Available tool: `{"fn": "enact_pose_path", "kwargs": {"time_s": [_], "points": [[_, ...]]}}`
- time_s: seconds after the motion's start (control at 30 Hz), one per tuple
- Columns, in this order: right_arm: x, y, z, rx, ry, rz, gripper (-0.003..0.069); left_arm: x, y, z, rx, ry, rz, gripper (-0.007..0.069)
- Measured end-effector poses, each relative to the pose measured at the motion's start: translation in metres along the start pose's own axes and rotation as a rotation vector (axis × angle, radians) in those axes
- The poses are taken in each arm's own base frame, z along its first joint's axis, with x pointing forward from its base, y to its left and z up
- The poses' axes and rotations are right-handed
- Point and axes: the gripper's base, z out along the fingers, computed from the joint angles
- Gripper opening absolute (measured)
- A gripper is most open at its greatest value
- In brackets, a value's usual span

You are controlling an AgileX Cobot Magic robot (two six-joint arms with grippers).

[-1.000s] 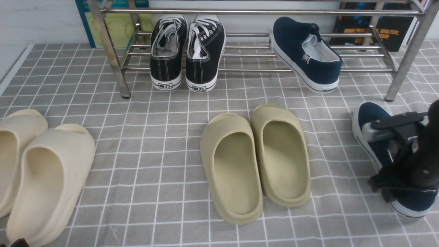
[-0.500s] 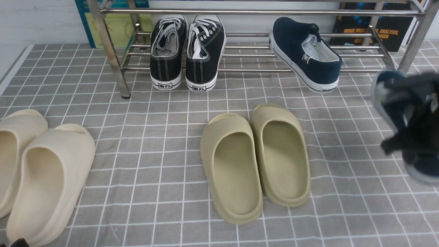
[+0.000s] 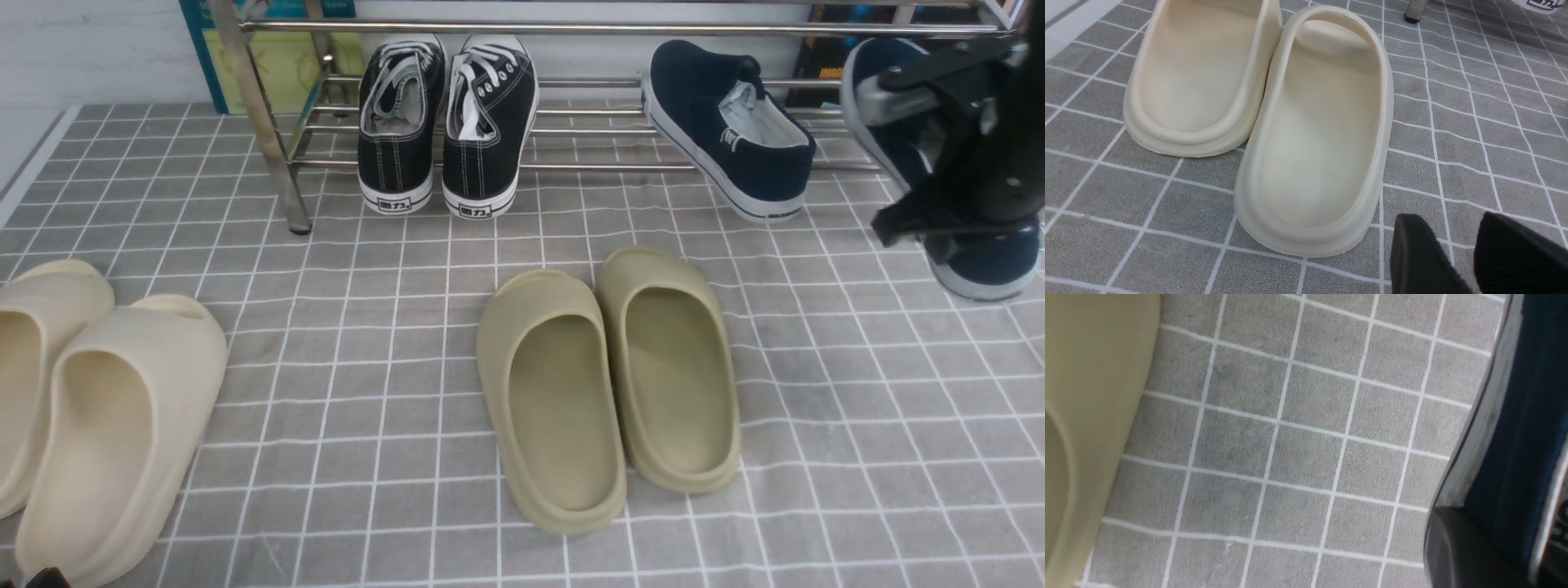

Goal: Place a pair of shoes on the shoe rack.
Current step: Use the right arm to put a shoe into the shoe rack

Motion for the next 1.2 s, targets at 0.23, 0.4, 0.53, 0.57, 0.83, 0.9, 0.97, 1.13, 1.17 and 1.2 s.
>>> {"fn": "enact_pose_path", "kwargs": {"time_s": [0.23, 0.4, 0.53, 0.57, 0.83, 0.9, 0.97, 1.13, 1.17, 1.2], "points": [[-0.025, 0.003, 0.036, -0.005, 0.04, -0.072, 0.0037, 0.0, 0.0, 0.0, 0.0, 0.0, 0.0, 0.0232], [-0.051, 0.004, 0.052, -0.002, 0.007, -0.12, 0.0037, 0.0, 0.0, 0.0, 0.0, 0.0, 0.0, 0.0232], [-0.076, 0.005, 0.058, -0.026, -0.056, -0.129, 0.0037, 0.0, 0.0, 0.0, 0.0, 0.0, 0.0, 0.0232], [-0.08, 0.007, 0.058, -0.042, -0.067, -0.129, 0.0037, 0.0, 0.0, 0.0, 0.0, 0.0, 0.0, 0.0232], [-0.097, 0.017, 0.062, -0.207, -0.095, -0.158, 0.0037, 0.0, 0.0, 0.0, 0.0, 0.0, 0.0, 0.0232], [-0.099, 0.017, 0.063, -0.208, -0.097, -0.163, 0.0037, 0.0, 0.0, 0.0, 0.0, 0.0, 0.0, 0.0233], [-0.1, 0.016, 0.066, -0.199, -0.101, -0.168, 0.0037, 0.0, 0.0, 0.0, 0.0, 0.0, 0.0, 0.0237], [-0.101, 0.006, 0.072, -0.141, -0.114, -0.185, 0.0037, 0.0, 0.0, 0.0, 0.0, 0.0, 0.0, 0.0237], [-0.101, 0.005, 0.072, -0.136, -0.114, -0.187, 0.0037, 0.0, 0.0, 0.0, 0.0, 0.0, 0.0, 0.0237], [-0.101, 0.001, 0.073, -0.119, -0.12, -0.191, 0.0037, 0.0, 0.0, 0.0, 0.0, 0.0, 0.0, 0.0237]]}}
